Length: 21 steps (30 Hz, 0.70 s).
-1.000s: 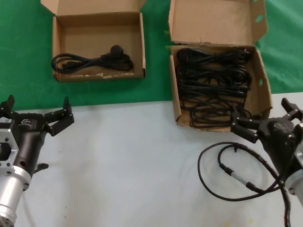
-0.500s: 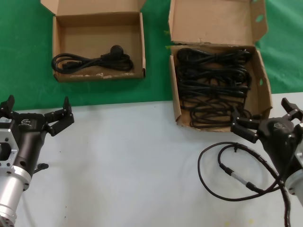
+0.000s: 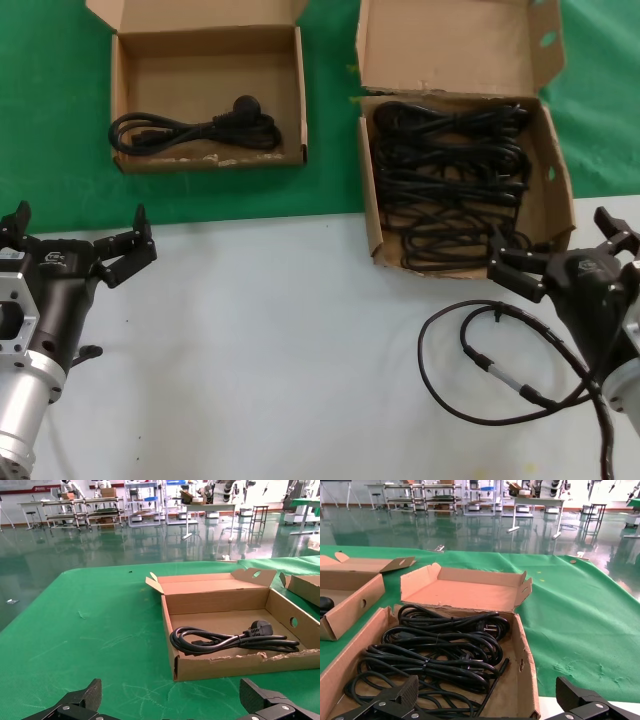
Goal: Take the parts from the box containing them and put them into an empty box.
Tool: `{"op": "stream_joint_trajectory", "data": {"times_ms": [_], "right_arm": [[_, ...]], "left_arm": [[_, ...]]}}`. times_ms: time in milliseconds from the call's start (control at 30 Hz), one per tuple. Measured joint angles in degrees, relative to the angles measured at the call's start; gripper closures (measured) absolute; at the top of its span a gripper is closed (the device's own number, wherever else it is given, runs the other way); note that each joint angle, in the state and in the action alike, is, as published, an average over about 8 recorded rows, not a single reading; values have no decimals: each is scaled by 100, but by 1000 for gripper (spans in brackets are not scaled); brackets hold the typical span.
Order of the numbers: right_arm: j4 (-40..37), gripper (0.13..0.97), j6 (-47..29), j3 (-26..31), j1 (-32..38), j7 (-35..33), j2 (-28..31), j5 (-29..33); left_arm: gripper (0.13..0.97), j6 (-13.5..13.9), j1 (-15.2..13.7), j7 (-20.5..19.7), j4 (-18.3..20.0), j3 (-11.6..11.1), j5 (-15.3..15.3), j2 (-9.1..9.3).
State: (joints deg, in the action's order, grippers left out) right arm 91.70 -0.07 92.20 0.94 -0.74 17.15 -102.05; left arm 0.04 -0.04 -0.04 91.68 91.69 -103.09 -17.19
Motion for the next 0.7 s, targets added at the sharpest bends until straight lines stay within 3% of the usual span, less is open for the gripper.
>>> {"op": "stream_joint_trajectory", "data": {"times_ms": [700], "right_arm": [[0, 129, 0, 0, 0, 0, 0, 0]], "left_arm": [[132, 0, 0, 0, 0, 0, 0, 0]]}}
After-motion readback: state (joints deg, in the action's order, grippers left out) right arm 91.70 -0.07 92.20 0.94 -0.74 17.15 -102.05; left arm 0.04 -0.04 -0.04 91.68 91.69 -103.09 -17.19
